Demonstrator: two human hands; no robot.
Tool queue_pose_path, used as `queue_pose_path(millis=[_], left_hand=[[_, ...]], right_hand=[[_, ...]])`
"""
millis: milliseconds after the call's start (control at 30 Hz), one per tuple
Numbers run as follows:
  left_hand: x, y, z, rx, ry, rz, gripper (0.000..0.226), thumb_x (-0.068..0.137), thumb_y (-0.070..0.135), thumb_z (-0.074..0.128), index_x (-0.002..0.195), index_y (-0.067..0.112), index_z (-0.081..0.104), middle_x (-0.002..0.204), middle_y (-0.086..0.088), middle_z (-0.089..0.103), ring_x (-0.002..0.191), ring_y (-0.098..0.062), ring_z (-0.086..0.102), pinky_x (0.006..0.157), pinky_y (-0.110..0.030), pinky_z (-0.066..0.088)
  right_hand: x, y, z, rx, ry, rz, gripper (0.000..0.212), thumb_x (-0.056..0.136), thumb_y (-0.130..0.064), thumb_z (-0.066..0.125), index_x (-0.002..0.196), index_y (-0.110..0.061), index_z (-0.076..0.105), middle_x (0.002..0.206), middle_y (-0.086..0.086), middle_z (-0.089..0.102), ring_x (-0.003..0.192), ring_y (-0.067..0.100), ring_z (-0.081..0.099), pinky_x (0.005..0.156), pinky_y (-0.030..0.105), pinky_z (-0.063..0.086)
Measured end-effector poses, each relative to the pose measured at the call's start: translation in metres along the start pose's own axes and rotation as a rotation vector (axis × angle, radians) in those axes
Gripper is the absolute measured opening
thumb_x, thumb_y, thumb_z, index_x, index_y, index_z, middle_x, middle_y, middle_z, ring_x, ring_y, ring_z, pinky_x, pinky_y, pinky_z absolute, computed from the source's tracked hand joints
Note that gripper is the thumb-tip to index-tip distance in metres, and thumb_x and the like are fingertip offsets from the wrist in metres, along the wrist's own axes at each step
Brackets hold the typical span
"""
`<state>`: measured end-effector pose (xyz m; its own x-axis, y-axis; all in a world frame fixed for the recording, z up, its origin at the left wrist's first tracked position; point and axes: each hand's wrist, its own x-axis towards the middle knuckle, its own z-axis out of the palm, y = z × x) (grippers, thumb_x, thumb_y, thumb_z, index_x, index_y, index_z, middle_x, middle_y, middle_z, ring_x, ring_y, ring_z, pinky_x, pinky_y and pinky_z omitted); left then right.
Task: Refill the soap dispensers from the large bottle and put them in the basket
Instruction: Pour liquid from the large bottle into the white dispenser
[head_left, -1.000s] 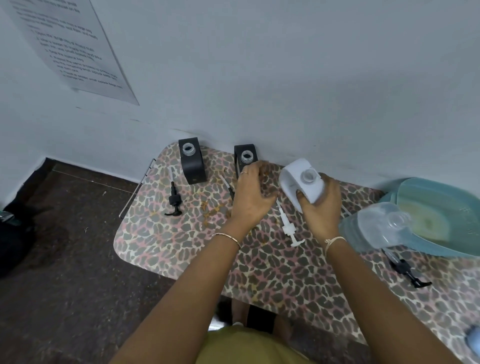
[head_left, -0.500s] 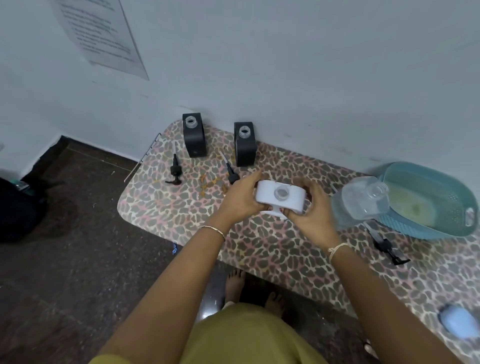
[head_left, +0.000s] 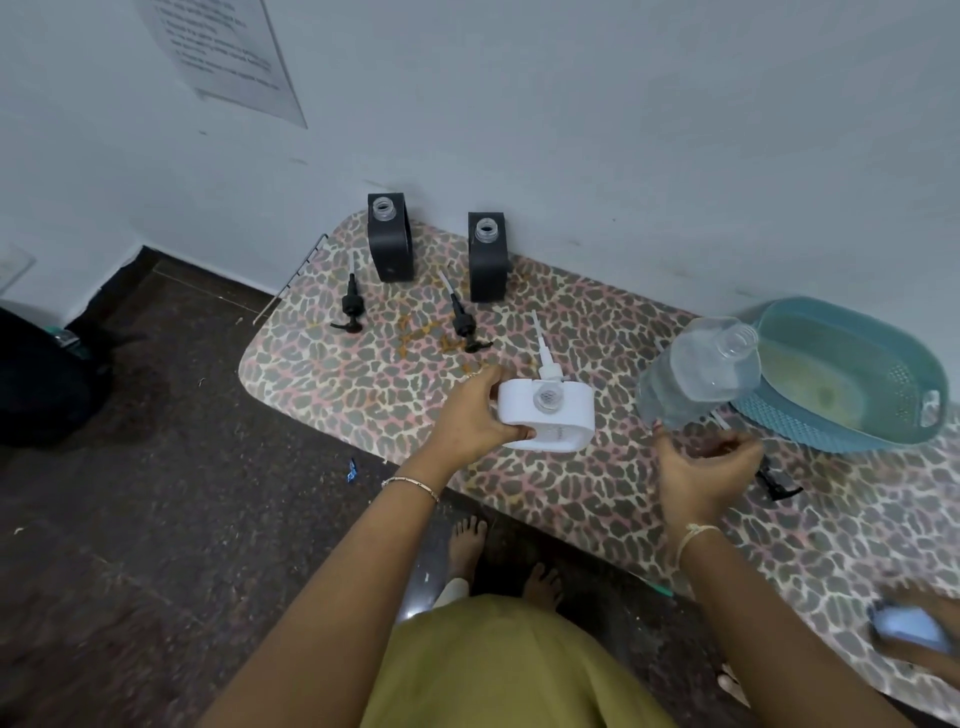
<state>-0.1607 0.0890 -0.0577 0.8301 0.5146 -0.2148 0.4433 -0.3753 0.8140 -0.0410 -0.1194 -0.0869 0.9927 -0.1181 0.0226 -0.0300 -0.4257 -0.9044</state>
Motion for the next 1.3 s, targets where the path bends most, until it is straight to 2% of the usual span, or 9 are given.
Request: queue_pose_path(millis=[200,333,533,667,767,833,1067,1200,1300], left_hand=[[-0.005,0.009,0.014,-0.012,-0.038,0.002,0.047,0.065,0.02,0.087,0.097,0.019,0.052,0.098,0.006,0.056,0.09,-0.014,0.054,0.068,-0.025,0.042],[-0.007,0.015,0.021,-0.001,-0.041,0.013,0.05,0.064,0.02,0.087,0.098,0.024,0.05,0.098,0.01,0.056,0.09,-0.011,0.053,0.066,-0.016,0.038],[-0.007,0.016,0.031,0.024,-0.045,0.017,0.052,0.063,0.025,0.088,0.099,0.024,0.051,0.102,0.006,0.059,0.095,-0.015,0.057,0.077,-0.032,0.048],[-0.006,0.017,0.04,0.041,-0.041,0.048,0.053,0.064,0.027,0.087,0.105,0.016,0.055,0.103,0.005,0.06,0.092,-0.014,0.056,0.075,-0.029,0.047],[-0.005,0.018,0.047,0.033,-0.034,0.057,0.051,0.064,0.03,0.086,0.103,0.018,0.055,0.101,0.004,0.061,0.092,-0.016,0.057,0.077,-0.036,0.05],[-0.003,0.02,0.053,0.04,-0.02,0.07,0.052,0.064,0.034,0.086,0.102,0.018,0.054,0.101,0.003,0.062,0.091,-0.016,0.058,0.077,-0.041,0.051],[0.008,0.046,0.069,0.013,-0.003,0.105,0.047,0.063,0.037,0.085,0.093,0.027,0.049,0.097,0.007,0.062,0.088,-0.013,0.059,0.073,-0.036,0.052],[0.018,0.056,0.077,0.022,0.014,0.153,0.047,0.065,0.035,0.085,0.097,0.024,0.052,0.094,0.01,0.059,0.085,-0.01,0.057,0.067,-0.02,0.047],[0.026,0.059,0.083,0.013,0.028,0.173,0.051,0.064,0.034,0.085,0.102,0.018,0.055,0.097,0.007,0.062,0.086,-0.012,0.057,0.071,-0.028,0.049]], right_hand=[[0.039,-0.009,0.013,0.081,-0.106,-0.008,0.096,0.058,-0.029,0.093,0.136,-0.015,0.038,0.132,-0.004,0.044,0.122,0.012,0.045,0.108,0.023,0.035],[0.047,-0.022,0.023,0.096,-0.124,0.067,0.096,0.057,-0.029,0.093,0.137,-0.019,0.041,0.129,-0.006,0.05,0.114,0.007,0.045,0.1,0.02,0.034],[0.048,-0.021,0.024,0.145,-0.068,0.121,0.09,0.055,-0.028,0.093,0.133,-0.021,0.049,0.128,-0.004,0.056,0.116,0.014,0.053,0.102,0.025,0.041],[0.045,-0.018,0.016,0.174,-0.03,0.113,0.088,0.053,-0.029,0.093,0.13,-0.022,0.053,0.125,-0.006,0.058,0.115,0.014,0.056,0.105,0.031,0.045],[0.042,-0.017,0.001,0.209,0.006,0.067,0.085,0.053,-0.029,0.093,0.129,-0.023,0.054,0.126,-0.004,0.06,0.114,0.013,0.058,0.104,0.033,0.047],[0.04,-0.019,-0.011,0.215,-0.001,0.031,0.08,0.057,-0.021,0.093,0.127,-0.022,0.053,0.124,-0.007,0.059,0.111,0.006,0.057,0.101,0.021,0.045],[0.034,-0.015,-0.046,0.066,-0.003,-0.135,0.065,0.064,-0.016,0.087,0.122,-0.02,0.058,0.113,-0.01,0.058,0.103,0.008,0.055,0.094,0.02,0.042],[0.029,-0.017,-0.054,-0.006,-0.01,-0.244,0.058,0.067,-0.013,0.085,0.12,-0.015,0.061,0.106,-0.01,0.059,0.093,-0.004,0.052,0.083,0.013,0.04],[0.025,-0.021,-0.054,-0.055,0.018,-0.321,0.057,0.069,-0.015,0.084,0.121,-0.013,0.061,0.108,-0.002,0.067,0.091,0.0,0.054,0.079,0.012,0.038]])
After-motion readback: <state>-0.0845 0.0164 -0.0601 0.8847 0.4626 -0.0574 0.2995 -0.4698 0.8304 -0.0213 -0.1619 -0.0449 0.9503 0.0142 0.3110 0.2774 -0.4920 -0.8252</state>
